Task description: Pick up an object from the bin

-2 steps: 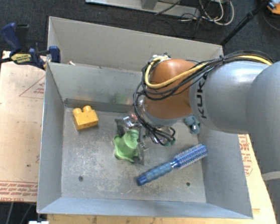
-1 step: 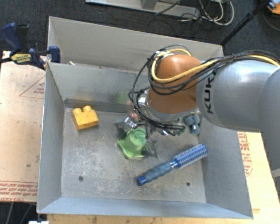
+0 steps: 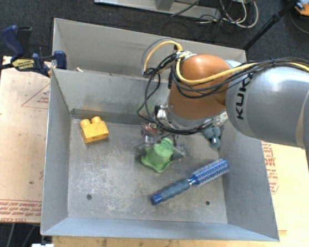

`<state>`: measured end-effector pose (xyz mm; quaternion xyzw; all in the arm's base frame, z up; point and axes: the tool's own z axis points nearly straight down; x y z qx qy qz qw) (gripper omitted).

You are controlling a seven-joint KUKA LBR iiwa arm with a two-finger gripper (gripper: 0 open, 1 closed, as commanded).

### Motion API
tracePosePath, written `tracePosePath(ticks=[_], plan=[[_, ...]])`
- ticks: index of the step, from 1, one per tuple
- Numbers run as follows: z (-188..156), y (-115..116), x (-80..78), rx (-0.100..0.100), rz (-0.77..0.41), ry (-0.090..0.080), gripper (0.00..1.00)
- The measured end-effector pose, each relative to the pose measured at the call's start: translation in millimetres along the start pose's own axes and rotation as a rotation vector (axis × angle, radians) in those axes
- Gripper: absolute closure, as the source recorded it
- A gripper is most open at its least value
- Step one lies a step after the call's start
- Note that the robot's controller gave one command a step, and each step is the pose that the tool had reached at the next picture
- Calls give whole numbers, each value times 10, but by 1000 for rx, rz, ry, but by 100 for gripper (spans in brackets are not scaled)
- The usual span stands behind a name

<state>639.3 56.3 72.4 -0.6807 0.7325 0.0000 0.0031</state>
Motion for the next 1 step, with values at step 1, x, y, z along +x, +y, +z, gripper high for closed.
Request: tracePosePath(ticks=[1], plan=[[-38, -15, -7, 1, 1, 0, 100]])
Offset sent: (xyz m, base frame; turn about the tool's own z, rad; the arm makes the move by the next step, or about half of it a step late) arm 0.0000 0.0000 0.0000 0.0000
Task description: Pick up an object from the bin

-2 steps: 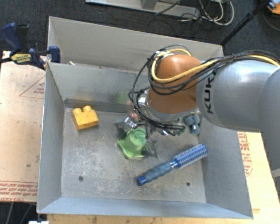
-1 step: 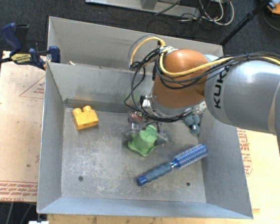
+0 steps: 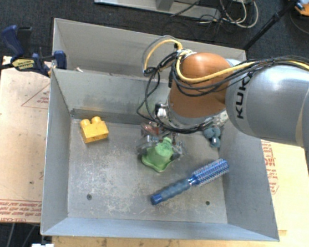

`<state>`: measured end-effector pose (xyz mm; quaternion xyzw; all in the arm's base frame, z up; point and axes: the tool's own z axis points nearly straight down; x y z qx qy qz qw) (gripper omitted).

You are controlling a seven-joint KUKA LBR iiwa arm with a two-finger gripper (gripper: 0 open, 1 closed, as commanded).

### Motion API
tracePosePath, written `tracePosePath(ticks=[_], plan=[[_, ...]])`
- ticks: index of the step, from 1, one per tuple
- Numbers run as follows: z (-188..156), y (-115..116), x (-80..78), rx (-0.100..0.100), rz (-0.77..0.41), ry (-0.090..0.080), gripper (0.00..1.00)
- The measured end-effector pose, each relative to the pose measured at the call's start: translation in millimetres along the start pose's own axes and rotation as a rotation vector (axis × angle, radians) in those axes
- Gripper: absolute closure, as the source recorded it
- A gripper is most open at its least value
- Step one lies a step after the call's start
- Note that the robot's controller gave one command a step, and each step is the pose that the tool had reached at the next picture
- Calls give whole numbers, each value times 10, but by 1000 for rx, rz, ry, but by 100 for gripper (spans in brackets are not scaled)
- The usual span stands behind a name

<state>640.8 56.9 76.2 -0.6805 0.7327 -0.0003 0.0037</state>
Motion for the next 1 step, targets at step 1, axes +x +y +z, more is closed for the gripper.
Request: tracePosePath(ticks=[1], plan=[[-1737, 280, -4, 0, -481, 1, 100]])
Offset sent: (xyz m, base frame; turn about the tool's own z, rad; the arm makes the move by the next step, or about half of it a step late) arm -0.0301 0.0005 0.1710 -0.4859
